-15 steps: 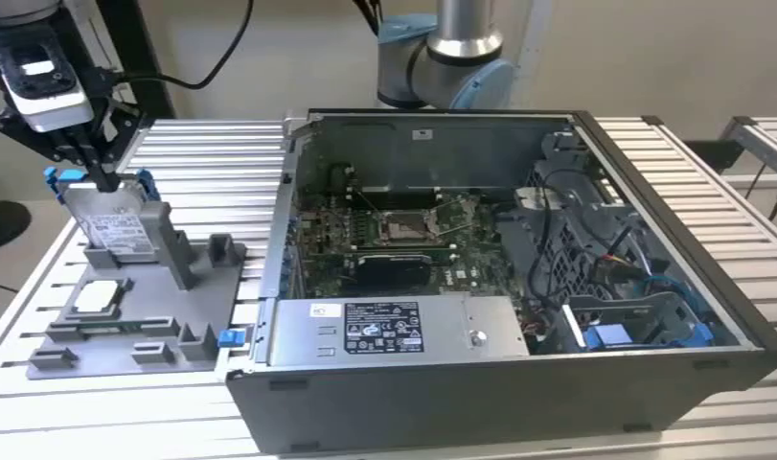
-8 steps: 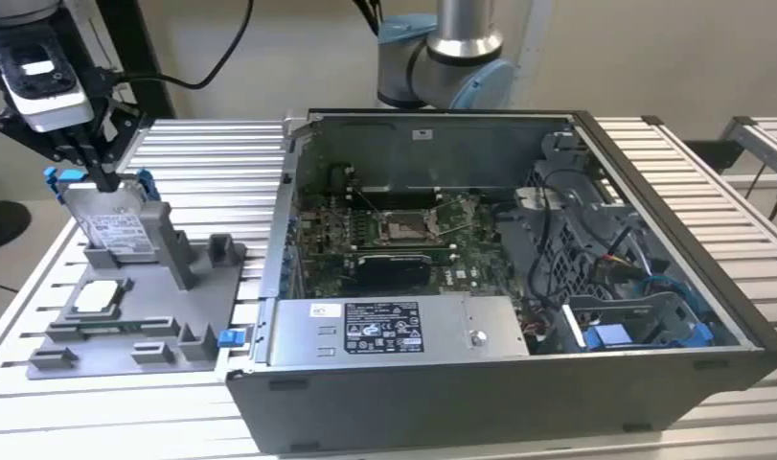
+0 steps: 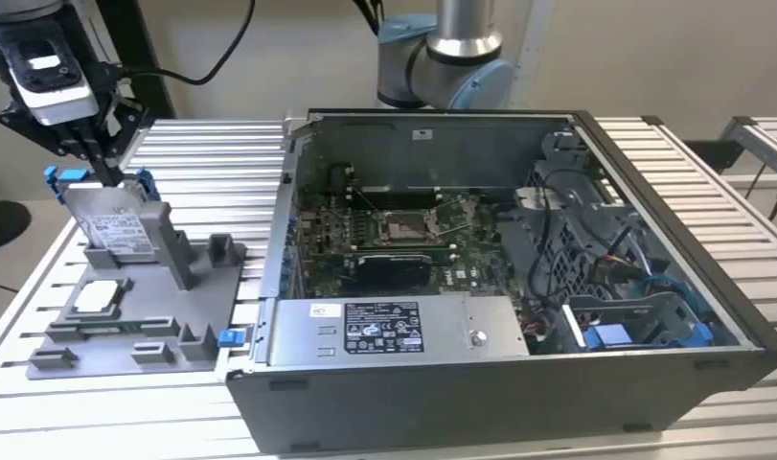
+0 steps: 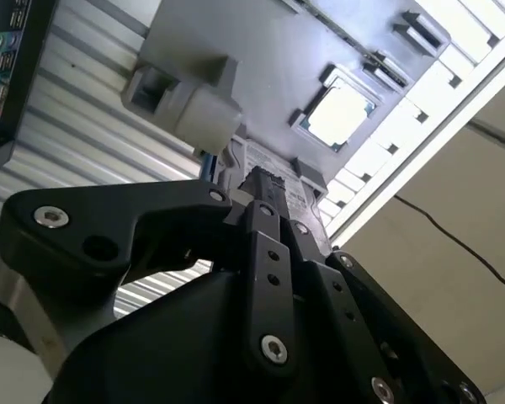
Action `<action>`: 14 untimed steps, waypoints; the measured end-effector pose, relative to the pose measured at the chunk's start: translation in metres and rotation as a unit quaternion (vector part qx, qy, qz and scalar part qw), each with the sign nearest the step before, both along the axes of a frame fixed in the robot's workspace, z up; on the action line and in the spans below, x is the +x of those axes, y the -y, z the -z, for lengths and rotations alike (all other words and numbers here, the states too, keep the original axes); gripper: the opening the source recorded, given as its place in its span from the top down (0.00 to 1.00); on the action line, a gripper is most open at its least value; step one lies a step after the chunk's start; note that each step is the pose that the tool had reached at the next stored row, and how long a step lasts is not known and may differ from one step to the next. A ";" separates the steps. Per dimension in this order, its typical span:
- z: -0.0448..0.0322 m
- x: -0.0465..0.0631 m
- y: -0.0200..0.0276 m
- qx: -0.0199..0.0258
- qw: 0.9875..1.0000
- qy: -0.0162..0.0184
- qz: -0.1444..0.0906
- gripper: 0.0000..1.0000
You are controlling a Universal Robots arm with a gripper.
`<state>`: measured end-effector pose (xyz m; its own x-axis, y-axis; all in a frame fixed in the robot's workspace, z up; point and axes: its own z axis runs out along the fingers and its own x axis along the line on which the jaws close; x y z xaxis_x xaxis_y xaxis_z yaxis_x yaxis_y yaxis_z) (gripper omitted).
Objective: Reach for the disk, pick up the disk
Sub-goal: 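Reach for the disk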
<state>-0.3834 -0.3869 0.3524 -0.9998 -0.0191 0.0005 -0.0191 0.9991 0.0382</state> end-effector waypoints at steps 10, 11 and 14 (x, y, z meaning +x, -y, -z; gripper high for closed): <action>0.0015 -0.015 -0.0305 0.000 1.000 0.000 0.000 1.00; 0.0017 -0.019 -0.0306 0.000 1.000 0.000 0.000 1.00; 0.0023 -0.033 -0.0311 0.000 1.000 0.000 0.000 1.00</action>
<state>-0.4164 -0.3558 0.3500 -0.9998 -0.0193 0.0005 -0.0192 0.9991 0.0382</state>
